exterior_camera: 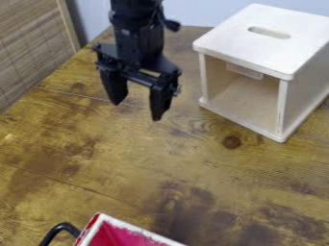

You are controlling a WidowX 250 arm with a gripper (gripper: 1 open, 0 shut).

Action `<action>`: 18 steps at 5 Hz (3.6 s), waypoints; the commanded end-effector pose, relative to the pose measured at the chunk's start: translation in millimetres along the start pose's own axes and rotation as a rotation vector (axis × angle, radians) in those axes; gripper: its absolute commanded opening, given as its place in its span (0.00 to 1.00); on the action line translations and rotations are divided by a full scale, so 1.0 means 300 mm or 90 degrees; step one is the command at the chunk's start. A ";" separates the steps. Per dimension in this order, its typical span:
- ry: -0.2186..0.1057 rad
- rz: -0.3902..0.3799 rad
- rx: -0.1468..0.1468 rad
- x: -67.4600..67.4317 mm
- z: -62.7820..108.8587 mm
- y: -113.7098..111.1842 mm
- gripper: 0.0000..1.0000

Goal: Close the drawer

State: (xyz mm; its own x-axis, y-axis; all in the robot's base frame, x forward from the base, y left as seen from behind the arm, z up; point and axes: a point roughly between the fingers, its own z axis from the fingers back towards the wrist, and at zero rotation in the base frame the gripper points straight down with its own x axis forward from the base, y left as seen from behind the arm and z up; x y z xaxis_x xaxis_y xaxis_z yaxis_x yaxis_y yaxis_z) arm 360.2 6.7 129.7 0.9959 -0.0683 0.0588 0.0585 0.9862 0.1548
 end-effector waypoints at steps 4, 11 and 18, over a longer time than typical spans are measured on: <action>-0.037 0.126 0.048 0.027 0.006 0.120 1.00; 0.009 0.119 0.041 0.026 -0.050 0.180 1.00; -0.002 0.190 0.044 0.014 -0.036 0.244 1.00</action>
State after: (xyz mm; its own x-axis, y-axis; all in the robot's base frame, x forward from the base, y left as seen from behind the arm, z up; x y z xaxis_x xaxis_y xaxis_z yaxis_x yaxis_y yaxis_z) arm 366.1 69.2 106.2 0.9787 0.2006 0.0441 -0.2054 0.9571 0.2044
